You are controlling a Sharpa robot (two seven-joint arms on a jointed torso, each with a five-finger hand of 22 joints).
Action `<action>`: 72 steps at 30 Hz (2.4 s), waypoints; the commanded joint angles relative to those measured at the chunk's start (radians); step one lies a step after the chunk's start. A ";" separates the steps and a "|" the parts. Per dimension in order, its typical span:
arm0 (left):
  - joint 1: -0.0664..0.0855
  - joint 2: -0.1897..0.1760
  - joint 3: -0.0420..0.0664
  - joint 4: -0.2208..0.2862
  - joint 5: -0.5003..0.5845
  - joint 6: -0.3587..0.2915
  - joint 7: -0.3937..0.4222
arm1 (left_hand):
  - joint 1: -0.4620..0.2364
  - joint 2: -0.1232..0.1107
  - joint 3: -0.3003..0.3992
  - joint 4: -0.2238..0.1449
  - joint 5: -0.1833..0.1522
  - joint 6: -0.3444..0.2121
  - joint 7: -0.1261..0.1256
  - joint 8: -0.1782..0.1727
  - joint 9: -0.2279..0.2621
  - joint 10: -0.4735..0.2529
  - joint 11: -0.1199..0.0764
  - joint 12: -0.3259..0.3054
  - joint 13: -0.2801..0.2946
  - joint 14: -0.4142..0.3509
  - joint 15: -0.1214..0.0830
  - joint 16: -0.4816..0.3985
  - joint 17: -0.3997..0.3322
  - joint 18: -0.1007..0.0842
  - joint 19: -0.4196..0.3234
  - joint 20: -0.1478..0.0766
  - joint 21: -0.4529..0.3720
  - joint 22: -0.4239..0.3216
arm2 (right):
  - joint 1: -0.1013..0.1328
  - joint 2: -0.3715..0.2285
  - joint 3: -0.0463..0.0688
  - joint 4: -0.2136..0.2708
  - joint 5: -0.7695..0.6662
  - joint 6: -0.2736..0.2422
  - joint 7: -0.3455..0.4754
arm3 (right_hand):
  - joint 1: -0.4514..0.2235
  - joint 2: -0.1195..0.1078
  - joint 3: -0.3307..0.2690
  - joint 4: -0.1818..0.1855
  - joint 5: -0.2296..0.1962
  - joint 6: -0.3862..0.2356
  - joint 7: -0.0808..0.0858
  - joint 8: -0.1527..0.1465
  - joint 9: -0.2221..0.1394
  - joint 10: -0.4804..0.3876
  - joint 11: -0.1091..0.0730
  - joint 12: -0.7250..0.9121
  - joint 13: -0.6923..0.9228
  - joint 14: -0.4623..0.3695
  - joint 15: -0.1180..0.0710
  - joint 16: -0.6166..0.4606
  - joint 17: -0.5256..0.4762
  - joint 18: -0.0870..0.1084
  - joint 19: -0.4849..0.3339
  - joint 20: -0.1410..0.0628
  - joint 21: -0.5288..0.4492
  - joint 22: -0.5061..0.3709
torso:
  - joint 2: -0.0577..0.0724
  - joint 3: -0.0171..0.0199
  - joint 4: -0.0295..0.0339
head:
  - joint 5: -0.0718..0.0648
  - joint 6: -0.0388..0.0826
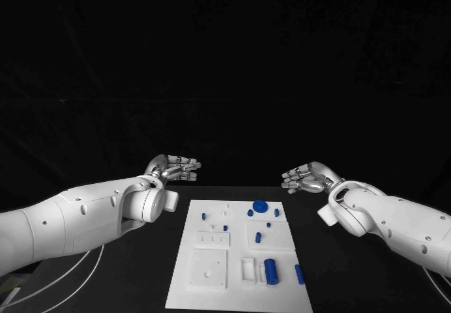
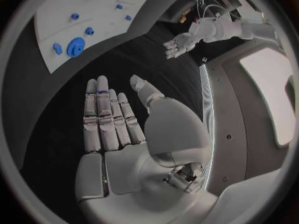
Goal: Assemble the parts on the task board
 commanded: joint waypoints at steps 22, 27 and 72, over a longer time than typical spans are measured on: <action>0.062 -0.100 0.007 0.203 -0.076 0.073 -0.008 | -0.029 0.022 -0.011 -0.071 0.007 0.047 -0.022 0.001 0.005 0.136 -0.052 0.002 0.003 -0.014 -0.061 0.359 0.134 -0.031 -0.145 -0.071 0.379 0.319 | 0.049 0.123 0.004 -0.033 -0.813 0.066 -0.153 | -0.050 -0.078 0.170 -0.049 0.026 0.148 -0.041 0.005 0.005 0.116 -0.050 0.004 0.002 0.156 -0.085 0.789 0.463 0.067 0.338 -0.122 0.483 0.384 | 0.115 -0.0119 0.0439 | -0.040 0.013; 0.072 -0.110 0.008 0.234 -0.077 0.078 -0.008 | -0.033 0.025 -0.013 -0.081 0.007 0.047 -0.020 -0.003 0.003 0.131 -0.050 0.002 0.003 -0.017 -0.060 0.364 0.120 -0.032 -0.151 -0.071 0.382 0.329 | 0.052 0.142 0.004 -0.039 -0.879 0.063 -0.183 | -0.048 -0.082 0.172 -0.047 0.017 0.147 -0.043 0.005 0.005 0.113 -0.050 0.004 0.002 0.153 -0.083 0.807 0.438 0.067 0.344 -0.120 0.474 0.402 | 0.130 -0.0117 0.0542 | -0.043 0.018; 0.088 -0.117 0.016 0.276 -0.091 0.078 -0.007 | -0.049 0.016 -0.009 -0.086 0.007 0.015 -0.007 -0.003 0.002 0.038 -0.022 0.001 0.002 -0.010 -0.053 0.394 0.114 -0.018 -0.143 -0.064 0.391 0.346 | 0.052 0.182 0.000 -0.053 -1.037 0.113 -0.219 | -0.034 -0.088 0.249 -0.048 -0.059 0.169 -0.046 0.005 0.005 0.139 -0.055 0.004 0.002 0.142 -0.084 0.862 0.380 0.060 0.377 -0.122 0.397 0.529 | 0.209 -0.0219 0.0774 | -0.060 0.034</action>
